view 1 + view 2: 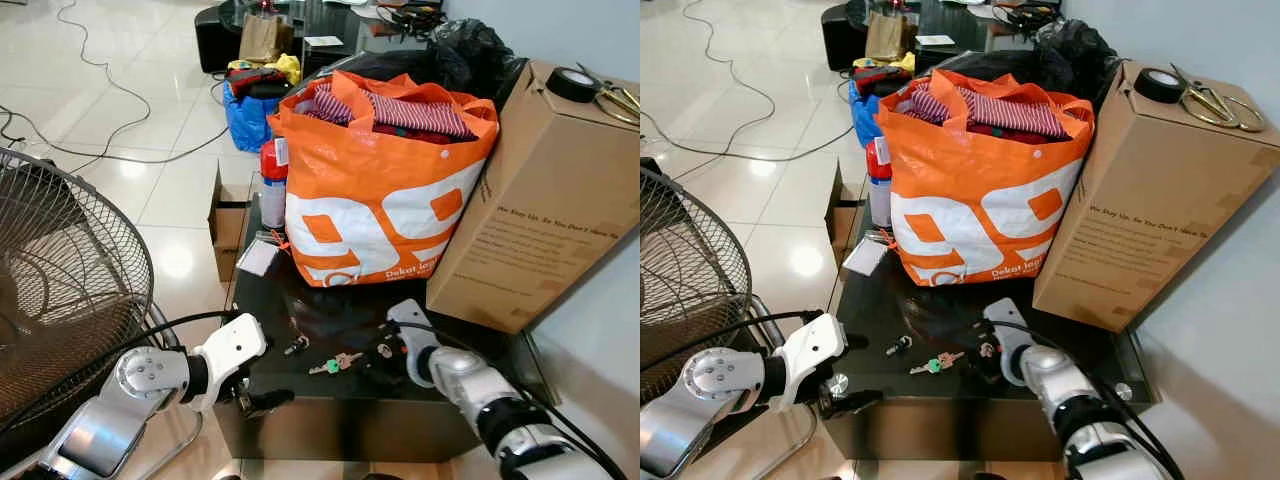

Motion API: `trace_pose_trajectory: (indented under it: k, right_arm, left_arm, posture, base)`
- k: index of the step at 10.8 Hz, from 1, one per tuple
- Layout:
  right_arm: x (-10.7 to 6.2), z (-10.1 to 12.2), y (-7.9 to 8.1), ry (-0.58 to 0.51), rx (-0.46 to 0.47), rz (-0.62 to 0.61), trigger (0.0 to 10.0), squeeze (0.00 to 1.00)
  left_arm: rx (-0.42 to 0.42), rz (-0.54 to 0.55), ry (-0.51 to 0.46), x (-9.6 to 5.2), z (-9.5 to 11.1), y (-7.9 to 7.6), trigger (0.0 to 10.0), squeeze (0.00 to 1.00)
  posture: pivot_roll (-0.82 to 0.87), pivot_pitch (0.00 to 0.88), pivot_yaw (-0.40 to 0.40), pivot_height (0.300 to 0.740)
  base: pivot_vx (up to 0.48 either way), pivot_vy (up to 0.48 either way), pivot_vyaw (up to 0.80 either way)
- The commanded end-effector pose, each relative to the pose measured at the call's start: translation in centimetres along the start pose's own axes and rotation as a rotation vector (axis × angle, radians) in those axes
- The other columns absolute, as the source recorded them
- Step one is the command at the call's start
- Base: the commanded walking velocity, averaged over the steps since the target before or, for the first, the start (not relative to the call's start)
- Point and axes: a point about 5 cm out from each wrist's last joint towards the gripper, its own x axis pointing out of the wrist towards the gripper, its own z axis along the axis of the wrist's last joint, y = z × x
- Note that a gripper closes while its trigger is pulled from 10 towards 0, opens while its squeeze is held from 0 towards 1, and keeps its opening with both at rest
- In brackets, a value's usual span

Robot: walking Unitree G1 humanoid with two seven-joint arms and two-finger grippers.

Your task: Hang keys on a hook

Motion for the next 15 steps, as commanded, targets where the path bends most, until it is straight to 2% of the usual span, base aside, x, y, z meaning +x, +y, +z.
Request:
trace_pose_trajectory:
  k: [1, 3, 8, 15]
  right_arm:
    - [-0.1, 0.2, -0.4, -0.013, -0.007, -0.026, 0.0, 0.00]
    - [0.1, -0.3, -0.5, 0.011, -0.038, -0.072, 0.0, 0.00]
    - [-0.1, -0.7, -1.0, 0.016, -0.011, -0.113, 0.0, 0.00]
    - [0.1, -1.5, -0.7, 0.022, 0.027, -0.145, 0.0, 0.00]
  left_arm:
    - [0.012, -0.010, -0.024, -0.1, 0.8, -0.1, 10.0, 0.00]
    - [0.011, -0.013, -0.023, -0.2, 0.9, -0.2, 10.0, 0.00]
    - [0.008, -0.038, -0.027, 0.1, 1.3, -0.5, 10.0, 0.00]
    - [0.005, -0.046, -0.015, -0.2, 1.3, -0.9, 10.0, 0.00]
  posture:
    - [-0.03, 0.000, -0.102, 0.740]
    - [-0.03, 0.000, -0.103, 0.740]
    - [-0.04, 0.000, -0.098, 0.740]
    - [-0.03, 0.000, -0.084, 0.740]
  base:
    - [0.000, 0.000, 0.00]
    - [0.000, 0.000, 0.00]
    - [0.000, 0.000, 0.00]
    - [0.000, 0.000, 0.00]
